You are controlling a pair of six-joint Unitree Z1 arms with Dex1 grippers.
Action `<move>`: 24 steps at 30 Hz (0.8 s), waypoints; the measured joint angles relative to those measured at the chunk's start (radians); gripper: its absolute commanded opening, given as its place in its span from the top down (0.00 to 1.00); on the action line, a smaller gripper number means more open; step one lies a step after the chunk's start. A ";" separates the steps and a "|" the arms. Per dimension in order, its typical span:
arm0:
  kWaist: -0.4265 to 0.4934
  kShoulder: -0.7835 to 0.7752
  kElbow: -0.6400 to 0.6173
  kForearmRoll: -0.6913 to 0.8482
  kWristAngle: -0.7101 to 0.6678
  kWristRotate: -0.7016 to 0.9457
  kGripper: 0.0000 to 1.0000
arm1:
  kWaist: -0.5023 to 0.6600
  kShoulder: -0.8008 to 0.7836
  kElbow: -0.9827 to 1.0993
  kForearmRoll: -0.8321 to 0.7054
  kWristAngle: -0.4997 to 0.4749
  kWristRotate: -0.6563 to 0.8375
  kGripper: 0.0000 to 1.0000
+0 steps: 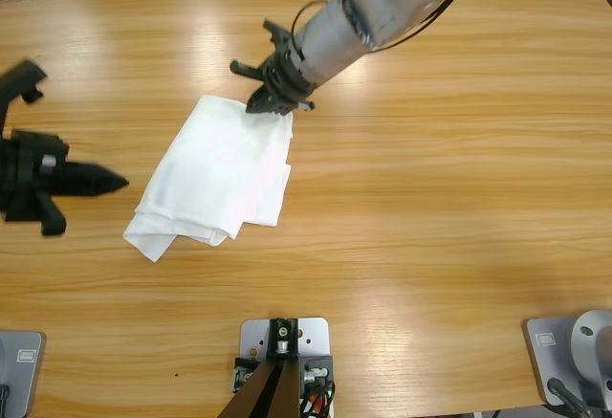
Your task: Fold clothes
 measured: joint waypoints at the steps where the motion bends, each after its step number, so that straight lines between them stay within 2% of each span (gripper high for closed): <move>1: 0.010 0.012 -0.018 0.001 0.002 0.005 1.00 | 0.007 -0.026 0.013 0.001 -0.009 0.000 1.00; 6: 0.101 0.225 -0.109 -0.047 0.011 0.060 1.00 | 0.084 -0.144 0.142 -0.058 -0.036 0.000 1.00; 10: 0.159 0.456 -0.184 -0.101 0.016 0.066 1.00 | 0.149 -0.157 0.267 -0.199 -0.027 0.030 1.00; 13: 0.171 0.570 -0.261 -0.112 0.017 0.056 1.00 | 0.178 -0.156 0.346 -0.299 -0.014 0.071 1.00; 18: 0.172 0.646 -0.340 -0.115 0.017 0.023 1.00 | 0.207 -0.137 0.450 -0.447 0.006 0.120 1.00; 24: 0.172 0.654 -0.344 -0.115 0.017 0.020 1.00 | 0.215 -0.081 0.496 -0.581 0.021 0.158 1.00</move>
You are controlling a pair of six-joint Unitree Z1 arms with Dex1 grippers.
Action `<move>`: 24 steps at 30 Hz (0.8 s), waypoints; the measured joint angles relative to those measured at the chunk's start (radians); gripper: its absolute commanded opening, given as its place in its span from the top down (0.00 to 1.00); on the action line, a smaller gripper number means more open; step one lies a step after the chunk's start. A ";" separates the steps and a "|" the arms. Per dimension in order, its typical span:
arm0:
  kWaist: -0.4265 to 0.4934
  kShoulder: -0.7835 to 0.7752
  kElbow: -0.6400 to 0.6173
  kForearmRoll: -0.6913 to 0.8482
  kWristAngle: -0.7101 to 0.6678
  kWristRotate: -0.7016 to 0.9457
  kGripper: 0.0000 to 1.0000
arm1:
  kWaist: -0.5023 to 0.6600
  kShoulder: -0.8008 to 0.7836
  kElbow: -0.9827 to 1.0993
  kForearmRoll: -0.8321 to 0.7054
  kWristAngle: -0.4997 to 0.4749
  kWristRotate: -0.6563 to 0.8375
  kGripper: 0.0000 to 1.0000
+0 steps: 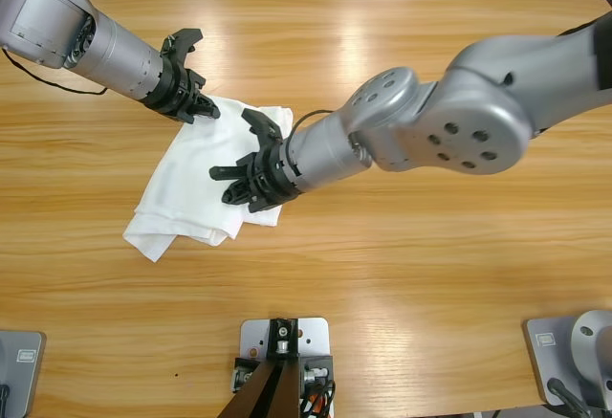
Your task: Fold clothes
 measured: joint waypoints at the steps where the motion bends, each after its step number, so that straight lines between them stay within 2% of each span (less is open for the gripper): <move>1: 0.000 0.000 0.000 0.000 0.000 0.000 1.00 | 0.002 0.011 0.001 -0.021 0.001 0.005 1.00; 6: 0.000 0.007 0.000 -0.003 -0.003 0.000 1.00 | 0.003 0.050 0.025 -0.084 0.002 0.029 1.00; 17: 0.002 0.060 0.000 -0.021 -0.034 -0.017 1.00 | 0.055 0.050 0.120 -0.109 -0.016 0.090 1.00; 24: 0.039 0.060 0.000 -0.033 -0.034 -0.018 1.00 | 0.061 0.036 0.148 -0.117 -0.022 0.102 1.00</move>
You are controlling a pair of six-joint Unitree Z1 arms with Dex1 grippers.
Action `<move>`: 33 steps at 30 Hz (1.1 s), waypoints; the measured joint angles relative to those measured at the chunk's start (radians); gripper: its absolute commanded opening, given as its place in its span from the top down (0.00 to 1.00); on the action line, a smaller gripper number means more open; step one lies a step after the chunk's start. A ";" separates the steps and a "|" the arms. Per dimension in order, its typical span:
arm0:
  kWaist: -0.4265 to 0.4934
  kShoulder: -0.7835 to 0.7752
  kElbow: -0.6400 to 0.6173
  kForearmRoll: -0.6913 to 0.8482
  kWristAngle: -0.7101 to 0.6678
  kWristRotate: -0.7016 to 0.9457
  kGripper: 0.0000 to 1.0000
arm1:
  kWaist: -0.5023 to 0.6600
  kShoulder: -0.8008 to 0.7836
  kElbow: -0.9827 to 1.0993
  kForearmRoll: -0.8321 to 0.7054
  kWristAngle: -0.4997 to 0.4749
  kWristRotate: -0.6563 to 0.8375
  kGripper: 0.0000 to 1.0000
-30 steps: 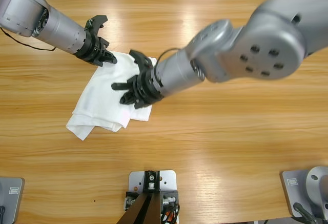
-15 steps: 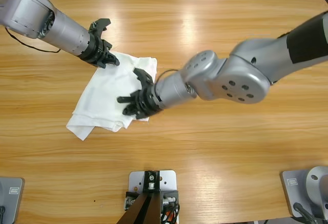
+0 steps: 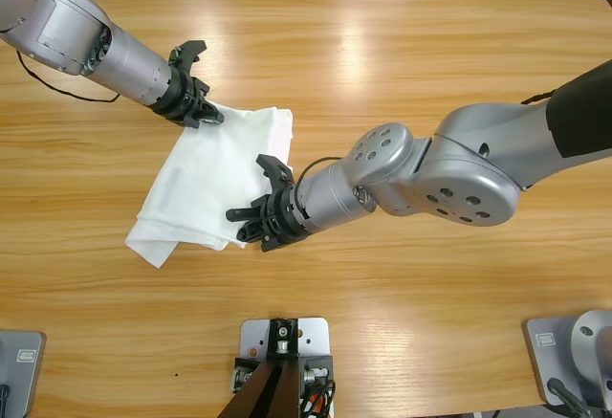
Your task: Fold clothes
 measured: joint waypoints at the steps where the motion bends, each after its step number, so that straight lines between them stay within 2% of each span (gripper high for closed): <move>1: 0.016 -0.016 0.000 0.003 0.000 0.000 1.00 | 0.001 -0.003 0.005 0.000 -0.002 0.001 1.00; 5: 0.079 -0.205 0.006 0.060 0.000 0.002 1.00 | 0.012 -0.047 0.030 0.025 -0.030 0.002 1.00; 8: 0.086 -0.354 0.065 0.089 0.000 0.007 1.00 | 0.013 -0.140 0.027 0.157 -0.063 -0.007 1.00; 11: -0.013 -0.468 0.194 0.094 0.000 0.010 1.00 | -0.008 -0.261 -0.070 0.345 -0.093 -0.088 1.00; 13: -0.110 -0.502 0.303 0.054 0.000 0.015 1.00 | -0.087 -0.296 -0.169 0.417 -0.084 -0.147 1.00; 16: -0.179 -0.507 0.454 -0.059 0.001 0.029 1.00 | -0.230 -0.270 -0.282 0.449 -0.013 -0.206 1.00; 19: -0.190 -0.478 0.516 -0.135 0.001 0.046 1.00 | -0.315 -0.172 -0.356 0.458 0.055 -0.233 1.00; 24: -0.193 -0.396 0.520 -0.191 0.001 0.048 1.00 | -0.335 -0.027 -0.380 0.460 0.081 -0.250 1.00; 33: -0.194 -0.355 0.520 -0.211 0.001 0.048 1.00 | -0.337 0.076 -0.469 0.460 0.106 -0.251 1.00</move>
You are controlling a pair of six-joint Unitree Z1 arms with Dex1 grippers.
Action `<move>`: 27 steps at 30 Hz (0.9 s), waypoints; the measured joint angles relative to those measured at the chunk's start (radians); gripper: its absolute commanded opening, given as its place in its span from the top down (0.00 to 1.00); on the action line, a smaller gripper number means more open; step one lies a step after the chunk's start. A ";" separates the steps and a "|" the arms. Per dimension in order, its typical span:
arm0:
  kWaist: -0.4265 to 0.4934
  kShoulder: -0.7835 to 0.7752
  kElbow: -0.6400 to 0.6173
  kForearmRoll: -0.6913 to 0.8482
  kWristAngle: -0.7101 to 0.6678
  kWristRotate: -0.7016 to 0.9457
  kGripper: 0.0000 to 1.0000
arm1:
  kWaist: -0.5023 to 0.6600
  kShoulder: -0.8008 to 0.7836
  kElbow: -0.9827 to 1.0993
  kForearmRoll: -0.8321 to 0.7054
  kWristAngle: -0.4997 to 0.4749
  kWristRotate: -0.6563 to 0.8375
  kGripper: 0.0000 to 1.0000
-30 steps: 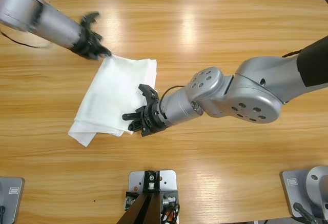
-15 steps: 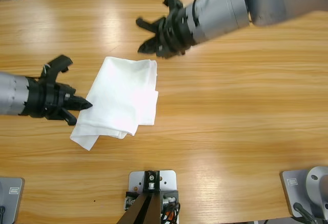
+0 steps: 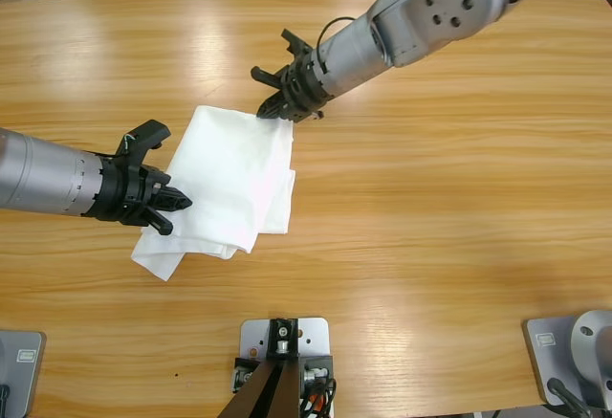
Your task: Fold clothes
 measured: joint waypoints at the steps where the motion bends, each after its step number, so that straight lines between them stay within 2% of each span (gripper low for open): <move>1: 0.000 0.001 0.000 0.000 0.000 0.000 1.00 | 0.001 0.007 0.000 0.000 0.000 0.000 1.00; 10: -0.007 0.013 0.000 -0.020 0.000 0.000 1.00 | 0.037 0.013 0.000 0.000 0.000 -0.002 1.00; 22: -0.017 0.013 0.048 -0.059 0.000 0.000 0.99 | -0.092 0.017 0.039 0.008 -0.058 -0.029 1.00; 23: -0.017 0.012 0.058 -0.065 0.000 0.000 0.59 | -0.098 0.017 0.049 0.009 -0.066 -0.032 0.95; 24: -0.017 0.007 0.069 -0.069 0.000 0.000 0.16 | -0.105 0.017 0.059 0.009 -0.077 -0.041 0.32; 25: -0.017 -0.007 0.076 -0.070 0.000 0.000 0.04 | -0.110 0.015 0.067 0.009 -0.092 -0.053 0.01; 27: -0.018 -0.071 0.079 -0.065 0.000 0.002 0.01 | -0.113 -0.010 0.081 0.010 -0.121 -0.082 0.00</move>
